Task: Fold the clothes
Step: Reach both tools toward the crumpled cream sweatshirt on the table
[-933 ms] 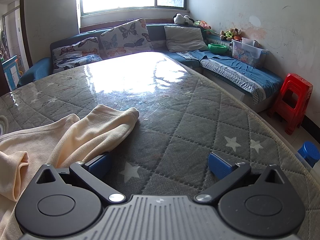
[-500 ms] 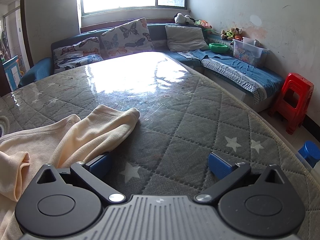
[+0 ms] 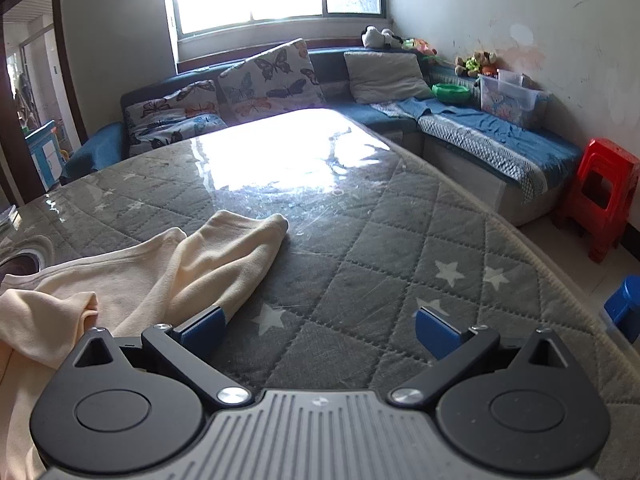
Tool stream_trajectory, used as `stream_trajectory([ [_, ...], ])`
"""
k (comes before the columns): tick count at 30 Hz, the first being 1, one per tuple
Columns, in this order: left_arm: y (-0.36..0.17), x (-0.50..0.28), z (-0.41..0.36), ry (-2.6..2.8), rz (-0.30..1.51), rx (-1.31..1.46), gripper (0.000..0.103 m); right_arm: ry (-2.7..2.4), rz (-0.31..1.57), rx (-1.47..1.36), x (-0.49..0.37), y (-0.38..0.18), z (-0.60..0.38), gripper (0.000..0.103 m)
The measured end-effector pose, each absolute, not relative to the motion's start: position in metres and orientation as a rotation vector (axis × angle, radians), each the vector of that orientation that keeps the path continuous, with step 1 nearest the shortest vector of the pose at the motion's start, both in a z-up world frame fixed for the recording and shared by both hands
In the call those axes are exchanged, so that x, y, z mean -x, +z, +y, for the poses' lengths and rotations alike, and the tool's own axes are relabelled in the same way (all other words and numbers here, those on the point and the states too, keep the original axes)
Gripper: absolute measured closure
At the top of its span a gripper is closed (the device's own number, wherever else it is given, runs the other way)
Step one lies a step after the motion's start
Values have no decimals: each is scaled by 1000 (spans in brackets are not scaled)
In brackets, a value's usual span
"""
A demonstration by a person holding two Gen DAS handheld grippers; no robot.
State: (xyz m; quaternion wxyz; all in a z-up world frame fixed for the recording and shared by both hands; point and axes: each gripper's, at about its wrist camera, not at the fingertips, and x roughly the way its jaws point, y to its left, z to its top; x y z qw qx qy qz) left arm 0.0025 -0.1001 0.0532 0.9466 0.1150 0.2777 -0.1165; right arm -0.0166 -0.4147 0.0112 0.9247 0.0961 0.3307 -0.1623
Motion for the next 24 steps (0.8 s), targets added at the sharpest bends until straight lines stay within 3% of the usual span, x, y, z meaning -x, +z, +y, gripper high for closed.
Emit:
stream_trajectory([
  [10,62,-20,-140,-349,615,-288,1,-259,651,-179,36,24,-402,5],
  [24,114,-27,-112,-346,620,-182,1,-180,633,-200,32,32,-397,9],
])
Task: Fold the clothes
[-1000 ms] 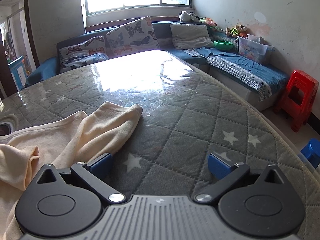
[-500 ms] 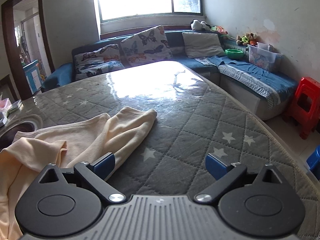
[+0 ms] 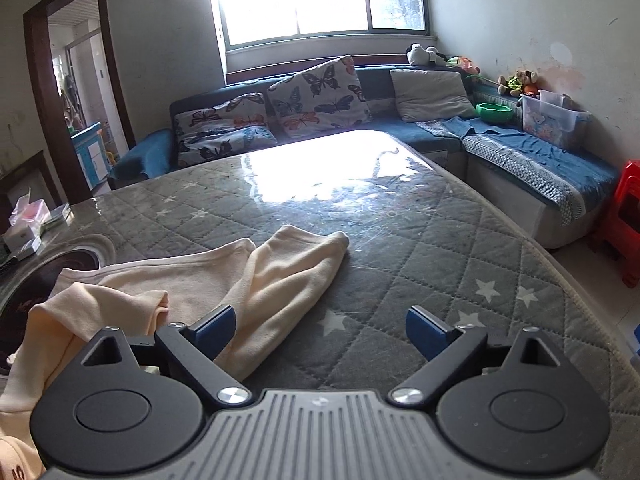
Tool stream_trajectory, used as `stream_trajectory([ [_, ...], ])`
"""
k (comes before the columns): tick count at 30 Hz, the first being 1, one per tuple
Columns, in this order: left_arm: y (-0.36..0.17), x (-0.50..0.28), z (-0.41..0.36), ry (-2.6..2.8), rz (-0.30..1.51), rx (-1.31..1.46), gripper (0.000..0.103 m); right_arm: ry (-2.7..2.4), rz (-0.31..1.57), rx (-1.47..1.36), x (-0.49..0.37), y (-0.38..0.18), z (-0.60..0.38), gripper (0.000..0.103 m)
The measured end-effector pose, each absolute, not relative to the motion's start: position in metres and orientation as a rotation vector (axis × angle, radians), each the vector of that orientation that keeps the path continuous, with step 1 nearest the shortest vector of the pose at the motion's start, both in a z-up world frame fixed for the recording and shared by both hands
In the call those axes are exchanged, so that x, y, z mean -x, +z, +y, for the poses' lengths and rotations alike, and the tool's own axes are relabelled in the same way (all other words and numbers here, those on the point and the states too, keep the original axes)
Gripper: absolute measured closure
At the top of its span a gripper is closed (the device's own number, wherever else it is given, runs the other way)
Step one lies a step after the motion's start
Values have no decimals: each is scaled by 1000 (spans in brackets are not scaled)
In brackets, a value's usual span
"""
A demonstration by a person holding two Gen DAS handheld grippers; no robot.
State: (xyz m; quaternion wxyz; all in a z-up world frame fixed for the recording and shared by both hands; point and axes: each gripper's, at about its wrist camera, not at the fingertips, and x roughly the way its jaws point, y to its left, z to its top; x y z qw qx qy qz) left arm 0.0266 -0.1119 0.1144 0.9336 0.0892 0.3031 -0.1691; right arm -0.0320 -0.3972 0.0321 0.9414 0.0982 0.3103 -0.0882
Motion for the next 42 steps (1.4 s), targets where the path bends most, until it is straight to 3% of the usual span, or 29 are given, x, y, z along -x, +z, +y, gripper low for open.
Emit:
stream_trajectory([
  [15,70,-33,-188,-464,556,-415,12,-147,621,-195,26,43,-398,14],
  [21,56,-60,-189,-450,625,-397,20,-132,631,-194,21,42,-397,16],
  [24,50,-73,-186,-458,691,-382,48,-125,639,-189,16,40,-397,17],
  [26,47,-83,-179,-462,738,-357,84,-115,639,-195,15,41,-397,19],
  [27,48,-86,-173,-469,753,-336,89,-110,639,-197,14,41,-397,19],
  [30,59,-87,-152,-474,747,-278,96,-102,631,-187,14,43,-396,20],
  [42,92,-67,-59,-306,704,-51,97,-77,618,-178,7,50,-393,22],
])
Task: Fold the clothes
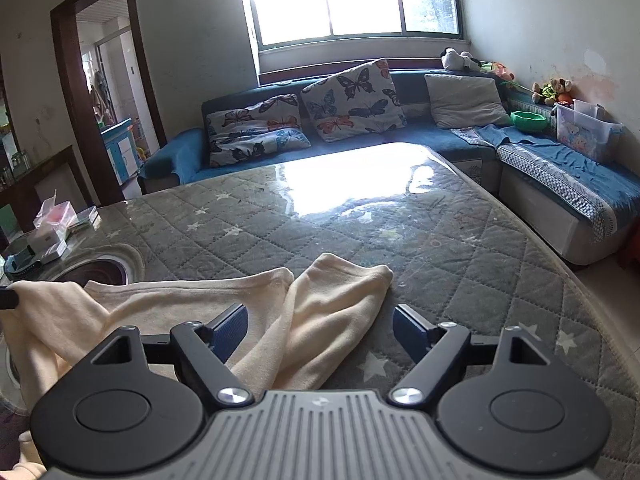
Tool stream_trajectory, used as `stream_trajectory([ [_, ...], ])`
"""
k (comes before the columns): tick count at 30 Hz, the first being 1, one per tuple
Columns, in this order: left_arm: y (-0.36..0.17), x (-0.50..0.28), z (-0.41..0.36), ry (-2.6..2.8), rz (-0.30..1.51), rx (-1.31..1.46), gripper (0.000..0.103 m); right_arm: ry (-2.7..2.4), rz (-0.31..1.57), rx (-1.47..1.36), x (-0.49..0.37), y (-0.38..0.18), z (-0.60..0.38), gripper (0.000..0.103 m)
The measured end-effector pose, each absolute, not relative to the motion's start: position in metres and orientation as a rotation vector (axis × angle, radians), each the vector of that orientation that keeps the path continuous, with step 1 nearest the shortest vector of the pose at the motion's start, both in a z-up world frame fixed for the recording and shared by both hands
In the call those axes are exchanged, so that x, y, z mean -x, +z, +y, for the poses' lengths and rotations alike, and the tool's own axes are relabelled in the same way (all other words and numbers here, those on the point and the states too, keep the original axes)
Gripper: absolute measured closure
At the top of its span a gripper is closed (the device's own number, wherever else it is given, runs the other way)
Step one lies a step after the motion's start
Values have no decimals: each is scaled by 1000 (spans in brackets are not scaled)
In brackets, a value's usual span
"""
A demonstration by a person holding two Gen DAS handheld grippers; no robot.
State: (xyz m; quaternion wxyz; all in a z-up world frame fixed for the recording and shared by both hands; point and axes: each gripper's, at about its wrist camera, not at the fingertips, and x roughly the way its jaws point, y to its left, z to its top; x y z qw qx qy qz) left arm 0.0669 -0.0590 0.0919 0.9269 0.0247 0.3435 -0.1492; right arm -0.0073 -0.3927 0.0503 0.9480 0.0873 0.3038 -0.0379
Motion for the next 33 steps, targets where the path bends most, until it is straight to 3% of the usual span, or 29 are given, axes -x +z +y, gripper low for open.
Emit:
stream_trajectory([
  [8,78,-53,-4,-183,726,107,97,-42,623,-146,0,53,-384,27],
  [10,75,-50,6,-166,730,130,97,-35,631,-134,-3,52,-382,34],
  [17,63,-31,25,-136,738,170,97,-30,679,-81,-29,44,-372,43],
  [26,58,-18,43,-104,748,211,97,-38,758,-67,-62,27,-368,73],
  [31,50,-17,48,-88,768,220,97,-40,775,-72,-57,18,-371,96],
  [33,49,-16,49,-84,768,223,97,-50,760,-66,-52,20,-371,99],
])
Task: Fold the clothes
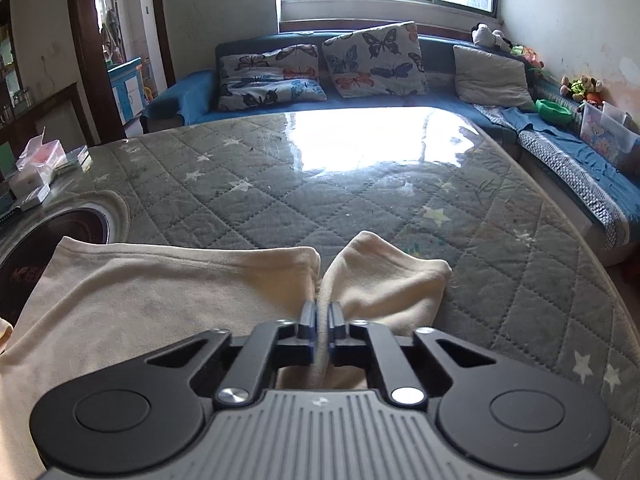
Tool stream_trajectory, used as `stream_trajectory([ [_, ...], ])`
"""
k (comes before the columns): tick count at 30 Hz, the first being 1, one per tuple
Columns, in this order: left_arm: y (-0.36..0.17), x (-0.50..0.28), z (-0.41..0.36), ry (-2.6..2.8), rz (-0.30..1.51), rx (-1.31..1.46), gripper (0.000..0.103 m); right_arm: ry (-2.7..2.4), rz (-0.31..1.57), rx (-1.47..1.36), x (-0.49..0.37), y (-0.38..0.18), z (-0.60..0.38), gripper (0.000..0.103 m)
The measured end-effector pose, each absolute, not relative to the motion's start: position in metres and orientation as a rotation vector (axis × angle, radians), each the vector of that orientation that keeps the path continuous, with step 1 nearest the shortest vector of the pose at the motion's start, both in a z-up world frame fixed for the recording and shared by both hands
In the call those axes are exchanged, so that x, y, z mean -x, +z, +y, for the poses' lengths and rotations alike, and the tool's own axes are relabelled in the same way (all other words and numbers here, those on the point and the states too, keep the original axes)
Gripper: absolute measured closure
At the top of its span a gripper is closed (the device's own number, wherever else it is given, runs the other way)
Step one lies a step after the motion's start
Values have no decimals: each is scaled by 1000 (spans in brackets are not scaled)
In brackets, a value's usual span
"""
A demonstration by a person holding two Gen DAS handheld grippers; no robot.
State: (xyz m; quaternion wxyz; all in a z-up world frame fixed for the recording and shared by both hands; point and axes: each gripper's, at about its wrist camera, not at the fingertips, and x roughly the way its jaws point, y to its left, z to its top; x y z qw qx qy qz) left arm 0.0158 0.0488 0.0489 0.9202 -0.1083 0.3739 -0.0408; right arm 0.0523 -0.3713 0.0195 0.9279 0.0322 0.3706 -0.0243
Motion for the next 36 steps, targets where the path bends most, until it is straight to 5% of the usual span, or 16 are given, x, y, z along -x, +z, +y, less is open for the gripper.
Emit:
stream_trajectory([
  [12,48,-8,54,-68,761,225,97,-228,606,-126,23,46,-412,101],
  [22,45,-4,62,-40,774,219,97,-407,706,-223,80,6,-464,98],
  [36,49,2,77,55,779,229,93,-336,713,-161,41,9,-458,88],
])
